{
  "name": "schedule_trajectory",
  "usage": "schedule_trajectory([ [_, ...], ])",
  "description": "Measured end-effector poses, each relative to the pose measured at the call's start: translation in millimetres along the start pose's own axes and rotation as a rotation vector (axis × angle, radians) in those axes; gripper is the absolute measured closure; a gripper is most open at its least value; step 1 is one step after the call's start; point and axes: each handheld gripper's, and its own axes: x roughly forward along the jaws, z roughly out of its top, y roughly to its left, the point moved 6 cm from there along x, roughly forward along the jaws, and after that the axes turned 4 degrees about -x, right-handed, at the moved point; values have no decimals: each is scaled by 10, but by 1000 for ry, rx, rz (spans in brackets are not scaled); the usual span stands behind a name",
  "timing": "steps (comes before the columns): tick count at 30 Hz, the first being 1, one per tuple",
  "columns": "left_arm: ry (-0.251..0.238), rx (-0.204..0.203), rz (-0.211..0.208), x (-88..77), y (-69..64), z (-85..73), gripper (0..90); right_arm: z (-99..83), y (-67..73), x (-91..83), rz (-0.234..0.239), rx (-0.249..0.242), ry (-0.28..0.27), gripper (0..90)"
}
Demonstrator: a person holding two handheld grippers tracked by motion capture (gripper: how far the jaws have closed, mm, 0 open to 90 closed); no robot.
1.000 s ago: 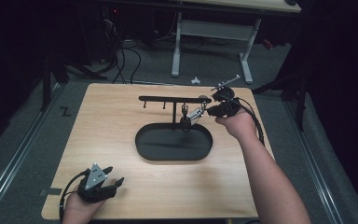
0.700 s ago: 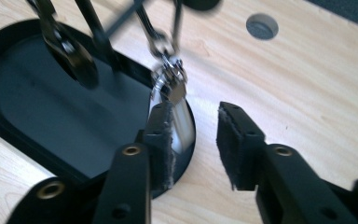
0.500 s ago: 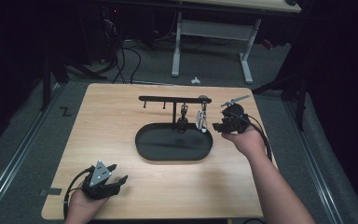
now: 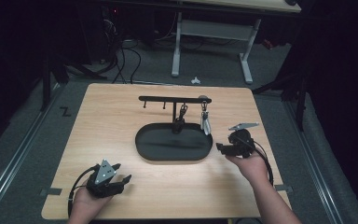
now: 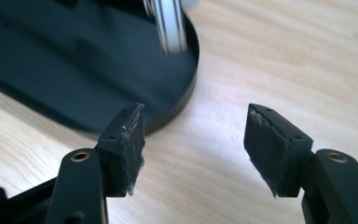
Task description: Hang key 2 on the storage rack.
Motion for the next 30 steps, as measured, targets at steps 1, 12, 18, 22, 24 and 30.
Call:
schedule_trajectory([
  [1,0,0,0,0,0,0,394,0,0,0,0,0,0,381],
  [12,2,-9,-3,6,16,-4,392,-475,64,25,-9,52,-108,348],
  [18,-5,-17,-9,10,-10,4,392,-890,299,-81,-54,16,-233,358],
  [22,1,-18,-12,18,-27,16,390,-867,282,-171,-98,-15,-268,368],
  [24,-3,-21,-12,14,-35,26,390,-884,287,-119,-53,38,-254,361],
  [30,-14,-27,-8,-25,-12,35,388,-896,312,-23,-29,37,-230,360],
])
